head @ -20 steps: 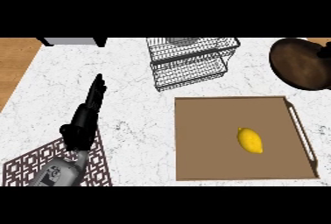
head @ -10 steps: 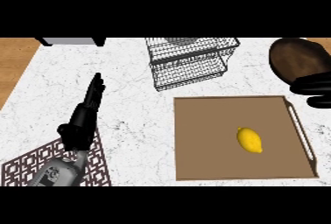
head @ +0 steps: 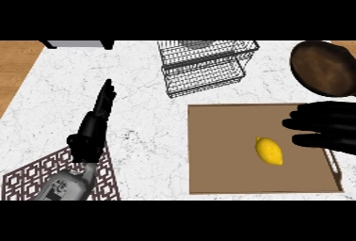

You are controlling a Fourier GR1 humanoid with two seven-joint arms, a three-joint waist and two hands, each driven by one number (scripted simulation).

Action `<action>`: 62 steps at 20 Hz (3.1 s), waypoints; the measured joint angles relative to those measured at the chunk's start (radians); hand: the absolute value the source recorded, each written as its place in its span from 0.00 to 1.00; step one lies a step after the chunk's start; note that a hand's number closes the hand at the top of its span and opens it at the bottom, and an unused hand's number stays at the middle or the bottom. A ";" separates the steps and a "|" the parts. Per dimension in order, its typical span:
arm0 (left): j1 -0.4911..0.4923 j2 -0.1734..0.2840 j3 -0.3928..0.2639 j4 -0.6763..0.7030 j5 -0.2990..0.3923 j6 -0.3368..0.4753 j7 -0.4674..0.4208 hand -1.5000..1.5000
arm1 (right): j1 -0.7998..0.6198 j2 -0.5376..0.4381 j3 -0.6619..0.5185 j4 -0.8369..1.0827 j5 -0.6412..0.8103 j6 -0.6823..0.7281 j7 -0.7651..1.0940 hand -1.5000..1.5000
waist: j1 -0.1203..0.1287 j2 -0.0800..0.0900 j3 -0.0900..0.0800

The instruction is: Pick the lemon from the tray and place it in the tiered basket

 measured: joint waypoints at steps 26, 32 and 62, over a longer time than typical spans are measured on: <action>-0.005 -0.043 0.029 0.025 -0.047 -0.022 0.010 0.50 | 0.111 -0.251 0.386 0.258 0.725 -0.691 -0.706 0.00 | -0.003 -0.005 -0.004; 0.003 -0.051 0.056 0.005 -0.067 -0.043 0.034 0.50 | 0.103 -0.180 0.407 0.381 0.820 -0.778 -0.759 0.00 | -0.012 -0.009 -0.005; 0.044 -0.101 0.163 -0.014 -0.133 -0.141 0.029 0.50 | 0.012 0.033 0.493 0.700 1.012 -0.825 -0.834 0.00 | -0.019 -0.011 -0.006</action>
